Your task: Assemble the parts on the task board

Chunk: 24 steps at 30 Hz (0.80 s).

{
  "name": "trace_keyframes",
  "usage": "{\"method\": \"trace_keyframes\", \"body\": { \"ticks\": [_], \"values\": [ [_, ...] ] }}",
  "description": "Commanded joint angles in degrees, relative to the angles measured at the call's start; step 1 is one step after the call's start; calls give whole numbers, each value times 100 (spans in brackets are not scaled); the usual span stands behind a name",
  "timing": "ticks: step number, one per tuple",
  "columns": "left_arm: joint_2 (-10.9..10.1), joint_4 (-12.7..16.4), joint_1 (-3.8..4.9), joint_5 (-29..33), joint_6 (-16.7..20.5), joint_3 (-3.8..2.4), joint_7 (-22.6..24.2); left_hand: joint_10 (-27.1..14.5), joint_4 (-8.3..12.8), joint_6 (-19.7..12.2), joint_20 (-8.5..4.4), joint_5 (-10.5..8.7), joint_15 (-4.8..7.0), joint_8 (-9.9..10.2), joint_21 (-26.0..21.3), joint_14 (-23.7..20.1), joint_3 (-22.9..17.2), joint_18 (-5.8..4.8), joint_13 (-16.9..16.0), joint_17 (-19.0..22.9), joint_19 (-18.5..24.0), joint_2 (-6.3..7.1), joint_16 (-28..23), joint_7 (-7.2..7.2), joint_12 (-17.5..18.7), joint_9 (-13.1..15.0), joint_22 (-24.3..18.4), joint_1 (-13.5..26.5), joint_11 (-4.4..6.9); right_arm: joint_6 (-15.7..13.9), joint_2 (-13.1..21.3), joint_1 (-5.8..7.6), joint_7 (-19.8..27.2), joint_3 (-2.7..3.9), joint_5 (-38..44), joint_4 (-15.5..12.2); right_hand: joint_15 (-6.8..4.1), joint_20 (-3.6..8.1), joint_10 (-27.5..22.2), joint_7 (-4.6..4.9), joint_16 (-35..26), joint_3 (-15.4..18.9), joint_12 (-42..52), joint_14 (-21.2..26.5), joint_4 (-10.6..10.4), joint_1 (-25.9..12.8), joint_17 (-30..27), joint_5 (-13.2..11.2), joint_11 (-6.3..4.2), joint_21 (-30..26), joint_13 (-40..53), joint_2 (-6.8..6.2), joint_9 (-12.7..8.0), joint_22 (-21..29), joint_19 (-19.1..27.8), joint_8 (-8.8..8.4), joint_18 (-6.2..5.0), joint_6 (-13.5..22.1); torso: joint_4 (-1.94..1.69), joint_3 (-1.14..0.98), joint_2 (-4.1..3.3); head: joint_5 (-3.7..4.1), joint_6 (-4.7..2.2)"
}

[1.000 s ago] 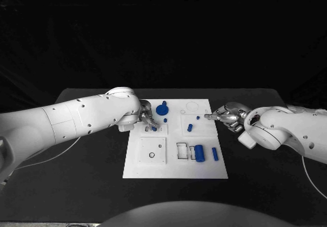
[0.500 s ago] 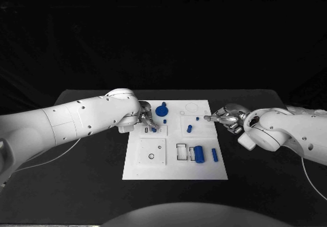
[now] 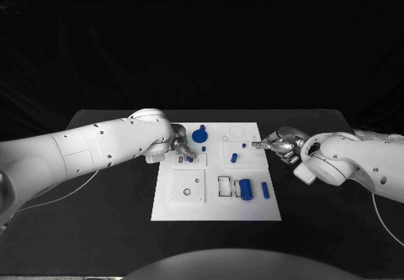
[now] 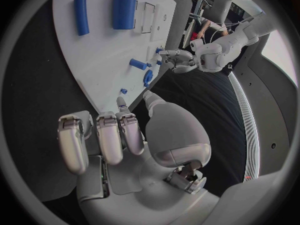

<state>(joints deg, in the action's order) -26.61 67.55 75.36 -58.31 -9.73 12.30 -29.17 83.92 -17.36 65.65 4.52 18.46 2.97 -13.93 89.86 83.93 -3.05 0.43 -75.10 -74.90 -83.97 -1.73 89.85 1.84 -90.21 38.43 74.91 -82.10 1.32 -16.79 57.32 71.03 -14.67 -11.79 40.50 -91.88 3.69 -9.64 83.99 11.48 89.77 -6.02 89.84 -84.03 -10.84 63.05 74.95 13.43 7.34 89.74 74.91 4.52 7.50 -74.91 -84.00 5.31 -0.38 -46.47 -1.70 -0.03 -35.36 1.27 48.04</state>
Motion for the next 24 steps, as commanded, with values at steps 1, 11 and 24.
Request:
{"method": "trace_keyframes", "body": {
  "ticks": [1, 11, 24],
  "values": [
    [6, 22, -21, -55, -13, 11, 48, 608, 116, 63, 42, 18, 17, -27, 14, 607, -157, -43, -1490, -1510, -603, -87, 15, -73, 21, 13, 1509, -174, 63, 62, 0, -5, 4, -1, 22, 2, 50, -50, 601, 28, 23, 6, 16, -597, -13, 2, 1505, 19, 36, 26, 1509, 58, 6, -1509, -600, 21, 38, 26, 0, -4, 5, 7, 17],
    [23, 27, -21, -93, 22, 11, 60, 608, 123, 69, 49, 19, 20, -26, 14, 607, -187, -43, -1490, -1510, -603, -80, 15, -71, 21, 23, 1509, -199, 62, 67, -1, -8, -7, -1, 22, 15, 54, -55, 601, 32, 23, 11, 16, -597, -18, 0, 1505, 21, 40, 26, 1509, 60, 8, -1509, -600, 25, 38, 29, 1, -5, 6, 2, 17],
    [34, 30, -21, -202, 15, 11, 65, 608, 120, 72, 56, 19, 24, -24, 14, 607, -213, -43, -1490, -1510, -603, -71, 15, -67, 21, 33, 1509, -212, 60, 72, 3, -12, -16, -1, 22, 15, 55, -56, 601, 33, 23, 12, 16, -597, -19, 0, 1505, 22, 41, 26, 1509, 61, 9, -1509, -600, 26, 38, 29, 5, -4, -1, 18, 22]
  ]
}}
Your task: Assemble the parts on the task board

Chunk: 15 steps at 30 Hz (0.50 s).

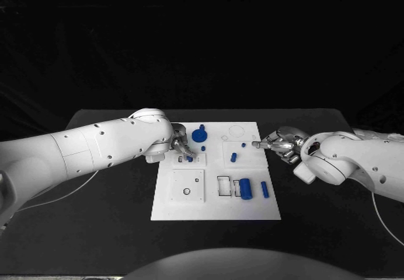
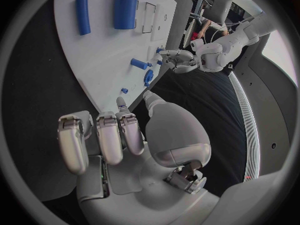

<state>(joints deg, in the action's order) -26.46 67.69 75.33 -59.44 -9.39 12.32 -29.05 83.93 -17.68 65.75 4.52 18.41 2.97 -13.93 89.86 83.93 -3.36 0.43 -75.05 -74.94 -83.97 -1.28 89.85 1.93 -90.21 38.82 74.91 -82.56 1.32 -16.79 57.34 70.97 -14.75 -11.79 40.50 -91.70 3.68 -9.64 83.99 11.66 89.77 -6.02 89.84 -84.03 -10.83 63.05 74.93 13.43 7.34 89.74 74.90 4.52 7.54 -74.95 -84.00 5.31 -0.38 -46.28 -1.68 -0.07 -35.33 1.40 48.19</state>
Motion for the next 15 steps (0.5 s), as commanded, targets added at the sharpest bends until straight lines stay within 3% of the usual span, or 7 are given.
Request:
{"method": "trace_keyframes", "body": {
  "ticks": [1, 7, 11, 15],
  "values": [
    [17, 17, -18, -93, -20, 9, 54, 607, 152, 63, 56, 23, 24, -23, 14, 607, -181, -43, -1495, -1506, -603, -116, 15, -76, 21, -5, 1509, -167, 60, 71, 1, -6, -9, -1, 22, -3, 55, -55, 601, 14, 23, 13, 16, -597, -19, 0, 1507, 22, 41, 26, 1510, 61, 5, -1505, -600, 27, 38, 10, 2, 0, -5, 6, 4],
    [20, 14, -18, -105, -50, 9, 55, 607, 103, 62, 69, 3, 22, -2, 14, 607, -159, -43, -1495, -1506, -603, -33, 15, -64, 21, 32, 1509, 0, 43, 72, 3, -7, -12, -1, 22, -7, 55, -55, 601, 14, 23, 13, 16, -597, -19, 0, 1507, 22, 41, 26, 1510, 61, 5, -1505, -600, 27, 38, 10, 5, 0, -2, 0, 8],
    [22, 20, -18, -125, -100, 9, 21, 607, 101, 44, 57, -16, -5, 59, 14, 607, 1, -43, -1495, -1506, -603, 84, 15, -52, 21, 59, 1509, 458, 37, 74, 4, -7, -12, -1, 22, -9, 55, -55, 601, 14, 23, 13, 16, -597, -19, 0, 1507, 22, 41, 26, 1510, 61, 5, -1505, -600, 27, 38, 10, 4, -1, 0, -1, 12],
    [22, 20, -18, -155, -105, 9, -35, 607, 91, 60, 32, -94, -30, 113, 14, 607, 423, -43, -1495, -1506, -603, 223, 15, 9, 21, 54, 1509, 1362, -37, 74, 7, -7, -12, -1, 22, -9, 55, -55, 601, 14, 23, 13, 16, -597, -19, 0, 1507, 22, 41, 26, 1510, 61, 5, -1505, -600, 27, 38, 10, 2, -1, 1, 9, 13]
  ]
}}
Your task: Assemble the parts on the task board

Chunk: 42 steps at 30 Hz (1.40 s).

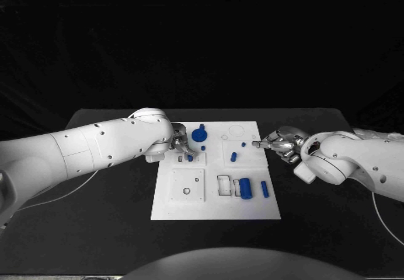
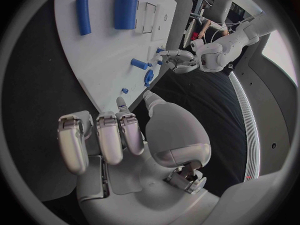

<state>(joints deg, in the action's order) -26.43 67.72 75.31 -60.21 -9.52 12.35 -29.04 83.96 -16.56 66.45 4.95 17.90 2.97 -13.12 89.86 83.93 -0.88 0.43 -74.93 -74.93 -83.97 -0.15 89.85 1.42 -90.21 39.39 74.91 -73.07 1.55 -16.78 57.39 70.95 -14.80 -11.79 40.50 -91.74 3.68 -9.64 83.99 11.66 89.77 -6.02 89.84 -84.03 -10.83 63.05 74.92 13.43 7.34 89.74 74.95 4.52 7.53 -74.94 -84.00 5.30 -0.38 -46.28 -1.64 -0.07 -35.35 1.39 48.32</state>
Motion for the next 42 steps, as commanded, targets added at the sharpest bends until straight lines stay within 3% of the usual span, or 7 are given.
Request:
{"method": "trace_keyframes", "body": {
  "ticks": [1, 7, 9, 18, 24, 31, 42],
  "values": [
    [19, 16, -15, -90, -92, 5, -51, 604, -20, -4, -14, -44, -32, 43, 14, 607, 284, -43, -1507, -1507, -603, 155, 15, 67, 21, -4, 1509, 623, -63, 74, 3, -5, -6, -1, 22, -5, 55, -56, 601, 14, 23, 13, 16, -597, -19, 0, 1508, 22, 41, 26, 1505, 61, 6, -1506, -600, 27, 38, 10, -2, -1, 2, 8, -3],
    [-2, 33, -15, -225, -37, 4, -142, 604, -50, 58, -36, -207, -15, 74, 14, 607, 670, -43, -1507, -1507, -603, 480, 15, 65, 21, 32, 1509, 1428, -54, 81, 10, -5, -6, -1, 22, -5, 60, -60, 601, 18, 23, 18, 16, -597, -23, 1, 1508, 23, 45, 26, 1505, 63, 8, -1506, -600, 31, 38, 14, -2, -1, 2, -5, -5],
    [-12, 37, -15, -243, 36, 4, -128, 604, -50, 73, -42, -267, -11, 80, 14, 607, 679, -43, -1507, -1507, -603, 511, 15, 66, 21, 49, 1509, 1597, -53, 83, 11, -5, -6, -1, 22, -3, 60, -60, 601, 18, 23, 18, 16, -597, -23, 1, 1508, 23, 45, 26, 1505, 63, 8, -1506, -600, 31, 38, 14, -5, 0, 4, 1, -5],
    [-56, 72, -15, -264, 246, 4, -135, 604, -41, 132, -52, -762, 4, 97, 14, 607, 593, -43, -1507, -1507, -603, 324, 15, 56, 21, 137, 1509, 1942, -42, 89, 12, -6, -5, -1, 22, -5, 60, -60, 601, 18, 23, 18, 16, -597, -23, 1, 1508, 23, 45, 26, 1505, 63, 8, -1506, -600, 31, 38, 14, 0, 0, 4, -12, -12],
    [-147, 172, -14, -266, 681, 1, 17, 604, -44, 178, -60, -1187, 12, 101, 14, 607, 653, -43, -1507, -1507, -603, 363, 15, 48, 21, 195, 1509, 2239, -35, 88, 23, -6, -4, -1, 23, -4, 60, -60, 601, 18, 23, 18, 16, -597, -23, 1, 1508, 23, 45, 26, 1505, 63, 8, -1506, -600, 31, 38, 14, -5, 6, 0, -2, -18],
    [-398, 404, 31, -96, 1312, -12, 341, 604, -32, 224, -65, -1268, 27, 74, 14, 607, 582, -43, -1507, -1507, -603, 357, 15, 29, 21, 266, 1509, 2143, -17, 75, 33, -8, 3, -1, 23, -2, 60, -60, 601, 18, 23, 18, 16, -597, -23, 1, 1508, 23, 45, 26, 1505, 63, 8, -1506, -600, 31, 38, 14, -15, 0, 10, 11, -18],
    [-652, 416, 193, -233, 1467, -83, 443, 604, -28, 227, -73, -1279, 43, 77, 14, 607, 502, -43, -1507, -1507, -603, 365, 15, 10, 21, 348, 1509, 1833, 2, 66, 22, -14, 4, -1, 22, 10, 60, -60, 601, 18, 23, 18, 16, -597, -23, 1, 1508, 23, 45, 26, 1505, 63, 8, -1506, -600, 31, 38, 14, -5, 4, 6, -12, -55]
  ]
}}
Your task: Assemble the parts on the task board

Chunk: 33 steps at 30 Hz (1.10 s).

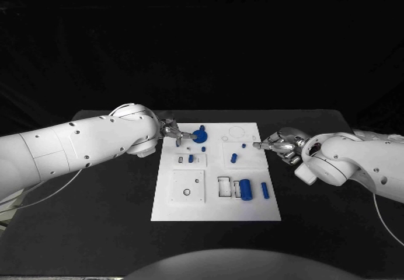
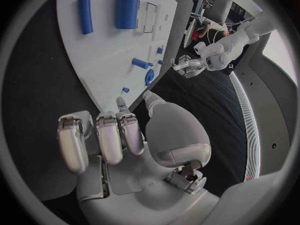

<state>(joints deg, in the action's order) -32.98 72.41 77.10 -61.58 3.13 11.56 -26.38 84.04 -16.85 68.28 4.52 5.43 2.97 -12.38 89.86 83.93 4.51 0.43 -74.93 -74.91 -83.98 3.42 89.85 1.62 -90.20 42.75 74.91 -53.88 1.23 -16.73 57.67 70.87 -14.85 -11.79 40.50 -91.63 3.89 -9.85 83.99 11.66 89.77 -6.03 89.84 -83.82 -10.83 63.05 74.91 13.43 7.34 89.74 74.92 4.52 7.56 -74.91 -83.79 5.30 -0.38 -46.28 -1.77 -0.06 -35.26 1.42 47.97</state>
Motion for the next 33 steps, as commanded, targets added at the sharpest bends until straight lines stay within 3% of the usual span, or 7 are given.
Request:
{"method": "trace_keyframes", "body": {
  "ticks": [1, 11, 21, 29, 33],
  "values": [
    [5, -76, 16, -124, 206, 1, 181, 596, 1, 43, -30, -32, 43, 6, 14, 607, -39, -43, -1507, -1509, -602, 6, 15, -10, 20, 15, 1509, -102, 35, 60, -7, -7, 10, -1, 22, -2, 39, -39, 601, 18, 23, 18, 16, -618, -23, 1, 1509, 23, 45, 26, 1508, 63, 5, -1509, -621, 31, 38, 14, 8, 4, -3, -16, -20],
    [162, -599, 25, -497, 186, 55, 213, 596, 2, 28, -30, -35, 47, 26, 14, 607, -59, -43, -1507, -1509, -602, -12, 15, -11, 20, 27, 1509, -215, 37, 55, -6, -9, 13, -1, 22, -7, 39, -39, 601, 18, 23, 18, 16, -618, -23, 1, 1509, 23, 45, 26, 1508, 63, 5, -1509, -621, 31, 38, 14, 12, 0, -10, -36, -52],
    [427, -1143, -42, -565, -188, 72, 108, 596, 5, -9, -30, -43, 41, 73, 14, 607, -82, -43, -1507, -1509, -602, -66, 15, -3, 20, 29, 1509, -355, 30, 56, 3, -9, 9, -1, 22, -22, 39, -39, 601, 18, 23, 18, 16, -618, -23, 1, 1509, 23, 45, 26, 1508, 63, 5, -1509, -621, 31, 38, 14, 17, 3, -10, -13, -48],
    [583, -1369, -114, -549, -439, 74, 85, 596, 10, -6, -21, -54, 43, 96, 14, 607, -106, -43, -1507, -1509, -602, -168, 15, -4, 20, 37, 1509, -474, 29, 54, 11, -9, 9, -1, 22, -32, 39, -39, 601, 18, 23, 18, 16, -618, -23, 1, 1509, 23, 45, 26, 1508, 63, 5, -1509, -621, 31, 38, 14, 10, 3, -8, -14, -25],
    [656, -1490, -152, -542, -522, 75, 33, 596, 17, -6, -14, -66, 44, 122, 14, 607, -129, -43, -1507, -1509, -602, -291, 15, -9, 20, 45, 1509, -638, 34, 56, 11, -9, 10, -1, 22, -36, 39, -39, 601, 18, 23, 18, 16, -618, -23, 1, 1509, 23, 45, 26, 1508, 63, 5, -1509, -621, 31, 38, 14, 7, 5, -8, -17, -26]
  ]
}}
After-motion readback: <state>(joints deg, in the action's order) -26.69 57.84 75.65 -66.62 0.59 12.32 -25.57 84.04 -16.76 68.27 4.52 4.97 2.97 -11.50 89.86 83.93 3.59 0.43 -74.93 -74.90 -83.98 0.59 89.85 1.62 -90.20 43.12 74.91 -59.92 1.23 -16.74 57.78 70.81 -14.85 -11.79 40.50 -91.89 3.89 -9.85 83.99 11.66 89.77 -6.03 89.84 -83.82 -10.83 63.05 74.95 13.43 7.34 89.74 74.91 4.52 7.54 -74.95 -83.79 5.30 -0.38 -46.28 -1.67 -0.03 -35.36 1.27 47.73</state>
